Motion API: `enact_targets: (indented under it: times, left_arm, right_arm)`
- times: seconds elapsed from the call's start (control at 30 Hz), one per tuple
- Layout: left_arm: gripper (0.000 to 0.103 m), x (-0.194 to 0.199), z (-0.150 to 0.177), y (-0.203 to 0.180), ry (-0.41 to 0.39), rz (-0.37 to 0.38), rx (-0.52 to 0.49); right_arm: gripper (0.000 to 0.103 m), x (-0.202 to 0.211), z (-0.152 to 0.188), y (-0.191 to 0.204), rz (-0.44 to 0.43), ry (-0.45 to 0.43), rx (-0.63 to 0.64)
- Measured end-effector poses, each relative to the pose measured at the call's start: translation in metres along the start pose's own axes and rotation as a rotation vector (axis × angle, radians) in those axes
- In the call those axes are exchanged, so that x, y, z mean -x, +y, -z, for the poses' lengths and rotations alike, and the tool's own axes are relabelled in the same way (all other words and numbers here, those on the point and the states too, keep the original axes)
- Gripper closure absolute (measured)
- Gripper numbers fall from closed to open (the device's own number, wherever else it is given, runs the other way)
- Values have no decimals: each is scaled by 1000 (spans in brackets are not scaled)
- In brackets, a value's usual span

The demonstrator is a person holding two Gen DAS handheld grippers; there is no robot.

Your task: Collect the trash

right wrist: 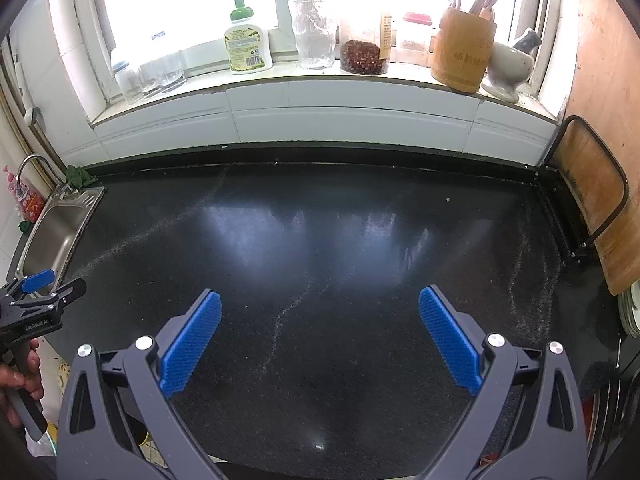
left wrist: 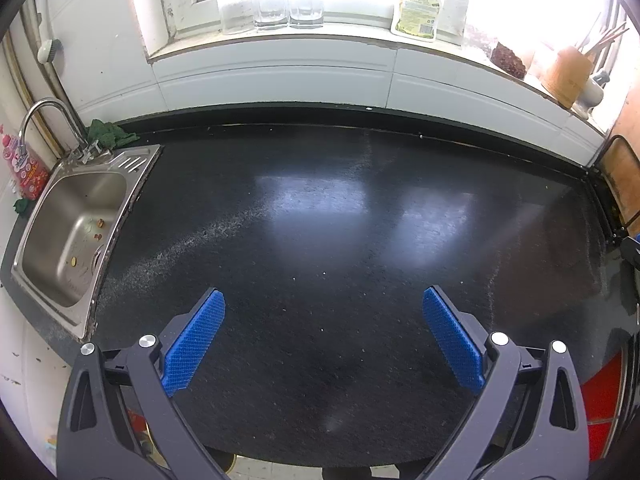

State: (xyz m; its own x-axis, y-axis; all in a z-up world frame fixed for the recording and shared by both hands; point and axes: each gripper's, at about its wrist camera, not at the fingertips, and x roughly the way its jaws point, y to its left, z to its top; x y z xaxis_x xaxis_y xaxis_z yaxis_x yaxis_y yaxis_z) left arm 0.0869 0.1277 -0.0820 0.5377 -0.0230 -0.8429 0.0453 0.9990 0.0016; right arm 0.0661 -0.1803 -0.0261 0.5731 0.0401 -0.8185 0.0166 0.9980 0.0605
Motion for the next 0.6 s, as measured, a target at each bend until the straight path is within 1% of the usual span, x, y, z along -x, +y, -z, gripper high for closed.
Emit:
enact_targets:
  times: [0.27, 0.37, 0.43, 0.6]
  left_arm:
    - [7, -2, -1, 1, 4, 0, -2]
    - [7, -3, -2, 1, 7, -13, -5]
    - [7, -4, -3, 0, 13, -5, -4]
    - [7, -4, -5, 2, 10, -27, 10]
  right_arm:
    - [7, 0, -1, 0, 0, -1, 0]
    - [7, 0, -1, 0, 0, -2, 1]
    - [7, -1, -2, 0, -1, -2, 0]
    - [7, -2, -1, 0, -1, -2, -11]
